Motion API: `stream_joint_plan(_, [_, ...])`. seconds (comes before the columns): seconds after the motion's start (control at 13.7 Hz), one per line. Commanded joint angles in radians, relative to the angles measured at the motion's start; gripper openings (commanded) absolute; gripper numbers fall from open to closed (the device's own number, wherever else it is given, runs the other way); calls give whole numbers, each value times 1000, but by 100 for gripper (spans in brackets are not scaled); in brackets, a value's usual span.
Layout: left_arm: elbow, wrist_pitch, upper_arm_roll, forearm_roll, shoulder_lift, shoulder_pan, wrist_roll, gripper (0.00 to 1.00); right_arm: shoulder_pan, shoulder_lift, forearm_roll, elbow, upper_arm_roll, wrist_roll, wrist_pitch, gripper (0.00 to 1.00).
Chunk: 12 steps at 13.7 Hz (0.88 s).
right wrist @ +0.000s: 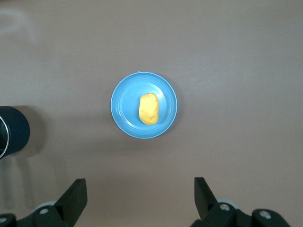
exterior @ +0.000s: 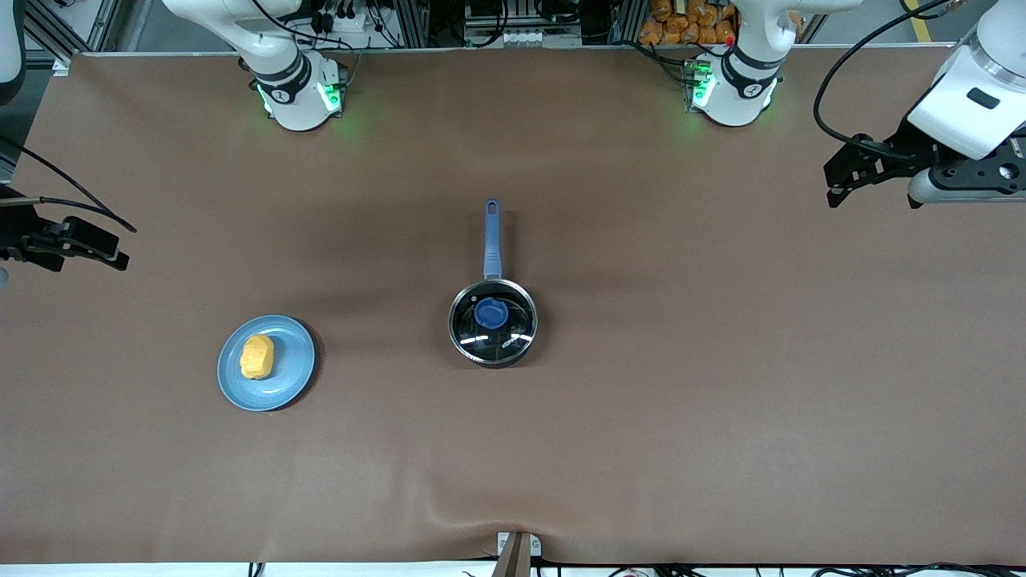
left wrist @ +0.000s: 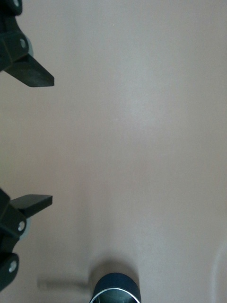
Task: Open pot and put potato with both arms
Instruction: 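Reach the right gripper to the potato while the left gripper reaches the lid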
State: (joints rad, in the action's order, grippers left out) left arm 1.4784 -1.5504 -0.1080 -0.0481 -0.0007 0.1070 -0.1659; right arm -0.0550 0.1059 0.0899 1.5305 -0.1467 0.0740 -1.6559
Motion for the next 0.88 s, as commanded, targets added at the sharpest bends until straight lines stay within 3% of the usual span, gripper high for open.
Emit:
stream_joint_plan(0.0, [33, -10, 4, 7, -44, 5, -4, 100, 12, -20, -4, 5, 10, 12, 10, 100])
stream_joint_plan(0.51, [58, -74, 22, -2, -36, 5, 52, 100, 6, -21, -5, 4, 12, 12, 4, 100])
stream_joint_plan(0.8, [141, -88, -31, -56, -67, 8, 49, 100, -6, -5, -5, 19, 13, -2, -50, 100])
